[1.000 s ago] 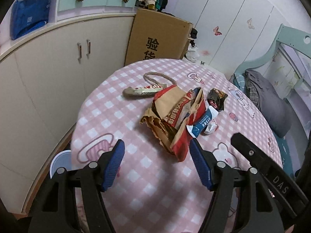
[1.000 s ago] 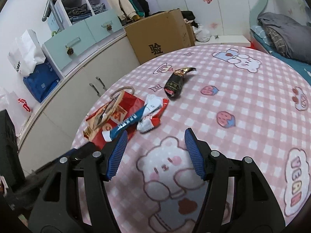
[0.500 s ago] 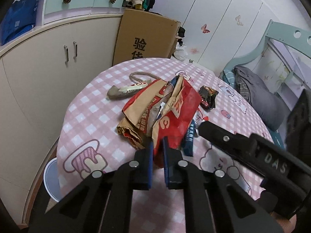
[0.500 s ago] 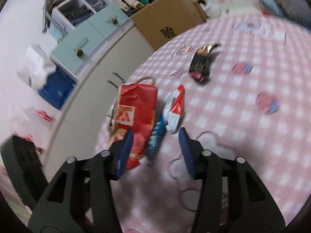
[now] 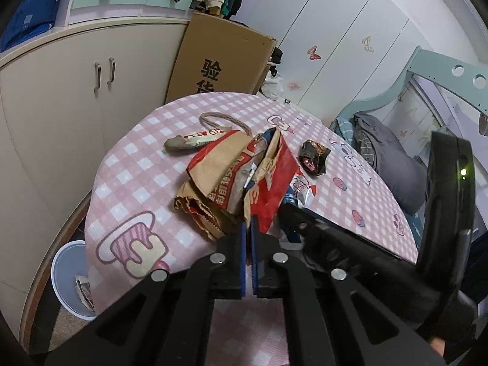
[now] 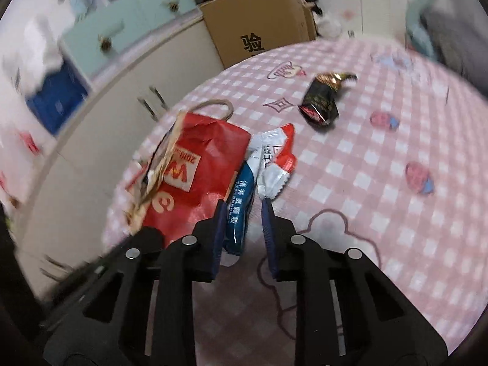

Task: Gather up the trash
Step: 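Grasp the red snack bag with the left gripper while the right grasps the blue stick packet, then carry the red bag and blue packet over the wastebasket and open both grippers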

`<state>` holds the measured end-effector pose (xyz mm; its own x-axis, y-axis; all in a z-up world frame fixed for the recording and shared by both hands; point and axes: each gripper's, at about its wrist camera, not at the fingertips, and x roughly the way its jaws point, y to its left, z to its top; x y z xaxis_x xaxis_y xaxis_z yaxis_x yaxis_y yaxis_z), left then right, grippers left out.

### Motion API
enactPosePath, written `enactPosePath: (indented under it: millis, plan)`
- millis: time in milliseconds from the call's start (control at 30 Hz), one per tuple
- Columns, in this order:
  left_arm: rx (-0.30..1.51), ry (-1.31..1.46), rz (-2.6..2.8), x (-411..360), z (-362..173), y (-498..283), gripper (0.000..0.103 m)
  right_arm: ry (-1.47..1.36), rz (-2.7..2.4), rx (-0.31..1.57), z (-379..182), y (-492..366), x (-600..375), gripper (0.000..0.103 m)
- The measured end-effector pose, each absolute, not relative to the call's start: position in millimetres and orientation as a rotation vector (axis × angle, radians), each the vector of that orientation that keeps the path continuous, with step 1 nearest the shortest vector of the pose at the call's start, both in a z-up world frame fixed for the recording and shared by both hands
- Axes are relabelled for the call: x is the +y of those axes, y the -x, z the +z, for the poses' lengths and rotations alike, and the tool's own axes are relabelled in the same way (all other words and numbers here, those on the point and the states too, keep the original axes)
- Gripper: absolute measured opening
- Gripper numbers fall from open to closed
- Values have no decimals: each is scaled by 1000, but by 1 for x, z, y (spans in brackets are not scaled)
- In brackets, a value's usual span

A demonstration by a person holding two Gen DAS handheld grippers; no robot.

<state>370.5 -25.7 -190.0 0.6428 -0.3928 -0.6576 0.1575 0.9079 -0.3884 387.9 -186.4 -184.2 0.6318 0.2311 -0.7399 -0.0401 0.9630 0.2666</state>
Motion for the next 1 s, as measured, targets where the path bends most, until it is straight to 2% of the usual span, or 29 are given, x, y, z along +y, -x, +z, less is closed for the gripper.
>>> enactPosePath:
  millis: [67, 167, 500, 700, 1000]
  plan:
    - [817, 318, -330, -24, -190, -370, 2, -175, 136, 874, -185, -387, -182, 13]
    - [816, 326, -342, -24, -188, -367, 1, -215, 162, 868, -187, -384, -189, 9]
    - [692, 433, -414, 9, -141, -326, 1, -347, 261, 710, -142, -329, -206, 8]
    - [587, 448, -306, 50, -112, -286, 1, -342, 374, 653, -108, -307, -174, 8]
    - [627, 427, -63, 119, -128, -264, 1, -279, 553, 697, -116, -298, -74, 8]
